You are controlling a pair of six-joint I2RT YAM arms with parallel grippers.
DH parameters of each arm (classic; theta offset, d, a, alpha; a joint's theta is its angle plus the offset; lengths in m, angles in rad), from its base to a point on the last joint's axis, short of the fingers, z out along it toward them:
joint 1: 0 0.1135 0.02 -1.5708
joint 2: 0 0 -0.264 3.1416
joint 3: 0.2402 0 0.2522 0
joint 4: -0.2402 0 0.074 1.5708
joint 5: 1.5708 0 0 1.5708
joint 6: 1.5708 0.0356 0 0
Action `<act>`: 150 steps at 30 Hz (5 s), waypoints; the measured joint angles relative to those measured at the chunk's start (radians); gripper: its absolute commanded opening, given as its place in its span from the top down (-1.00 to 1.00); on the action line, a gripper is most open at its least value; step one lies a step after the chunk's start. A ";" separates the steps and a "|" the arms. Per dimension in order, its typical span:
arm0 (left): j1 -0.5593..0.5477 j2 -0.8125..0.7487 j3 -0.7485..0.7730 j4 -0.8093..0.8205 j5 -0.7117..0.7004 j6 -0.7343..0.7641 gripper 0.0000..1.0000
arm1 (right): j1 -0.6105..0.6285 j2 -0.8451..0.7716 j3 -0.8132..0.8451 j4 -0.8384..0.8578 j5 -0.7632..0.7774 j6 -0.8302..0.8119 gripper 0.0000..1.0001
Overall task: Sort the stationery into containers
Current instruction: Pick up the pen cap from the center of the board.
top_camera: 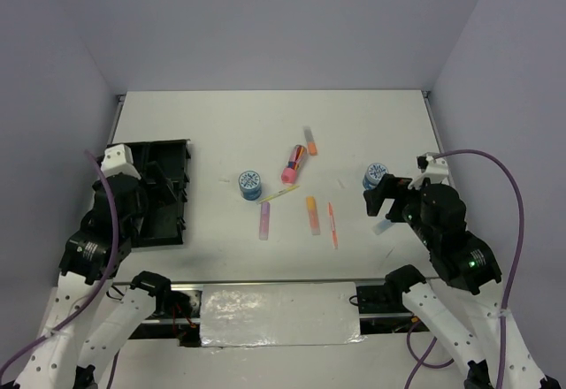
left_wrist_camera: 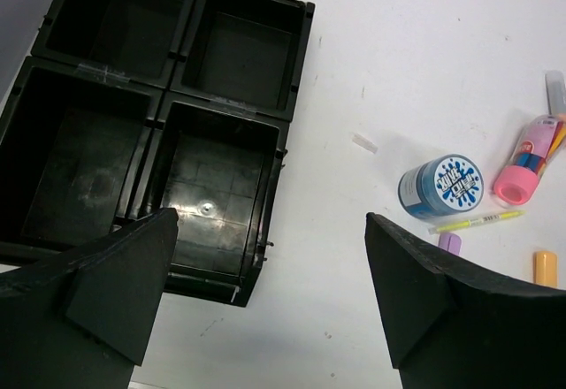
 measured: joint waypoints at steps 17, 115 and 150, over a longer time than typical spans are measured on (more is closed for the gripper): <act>-0.009 0.097 -0.004 0.024 0.088 0.002 -0.99 | 0.000 0.011 -0.066 0.055 -0.066 0.005 -0.99; -0.124 0.923 0.152 0.301 0.251 -0.376 1.00 | 0.000 -0.128 -0.275 0.299 -0.411 0.041 -0.98; -0.576 0.297 -0.198 1.143 1.049 -0.105 1.00 | 0.614 0.197 -0.575 1.548 -0.507 0.198 0.02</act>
